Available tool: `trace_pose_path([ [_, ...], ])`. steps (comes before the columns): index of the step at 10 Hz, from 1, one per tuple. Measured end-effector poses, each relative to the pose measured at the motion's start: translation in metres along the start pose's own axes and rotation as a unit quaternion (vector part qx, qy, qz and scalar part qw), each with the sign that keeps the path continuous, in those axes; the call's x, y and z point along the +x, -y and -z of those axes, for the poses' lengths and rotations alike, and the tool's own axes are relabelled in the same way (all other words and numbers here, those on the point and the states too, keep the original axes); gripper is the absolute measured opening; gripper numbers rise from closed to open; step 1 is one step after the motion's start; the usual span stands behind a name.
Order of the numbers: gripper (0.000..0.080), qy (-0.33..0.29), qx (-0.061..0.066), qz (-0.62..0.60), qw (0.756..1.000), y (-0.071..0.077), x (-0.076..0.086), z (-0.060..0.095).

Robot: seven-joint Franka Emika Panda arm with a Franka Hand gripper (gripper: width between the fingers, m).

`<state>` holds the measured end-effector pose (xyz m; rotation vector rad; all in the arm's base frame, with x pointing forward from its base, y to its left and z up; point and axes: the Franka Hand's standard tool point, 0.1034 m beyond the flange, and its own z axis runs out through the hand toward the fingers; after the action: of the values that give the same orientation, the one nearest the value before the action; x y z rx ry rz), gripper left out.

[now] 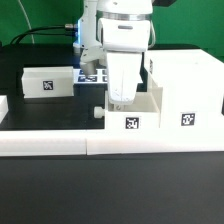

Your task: Assemble drawer

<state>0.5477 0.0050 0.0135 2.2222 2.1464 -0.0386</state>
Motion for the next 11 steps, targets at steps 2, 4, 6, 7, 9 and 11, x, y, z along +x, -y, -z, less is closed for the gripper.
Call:
trace_pose_path([
  [2, 0.0042, 0.006, -0.001, 0.014, 1.0, 0.0, 0.0023, 0.0],
  [4, 0.0042, 0.008, -0.002, 0.011, 1.0, -0.0006, 0.0006, 0.0003],
  [6, 0.0042, 0.008, -0.002, 0.011, 1.0, -0.0005, 0.0002, 0.0002],
  [7, 0.0042, 0.008, -0.001, 0.011, 1.0, -0.0005, 0.0001, 0.0002],
  [9, 0.0042, 0.008, -0.002, 0.014, 1.0, -0.0003, 0.0057, 0.0001],
  [11, 0.0042, 0.007, -0.002, 0.009, 1.0, -0.0005, 0.0086, 0.0003],
])
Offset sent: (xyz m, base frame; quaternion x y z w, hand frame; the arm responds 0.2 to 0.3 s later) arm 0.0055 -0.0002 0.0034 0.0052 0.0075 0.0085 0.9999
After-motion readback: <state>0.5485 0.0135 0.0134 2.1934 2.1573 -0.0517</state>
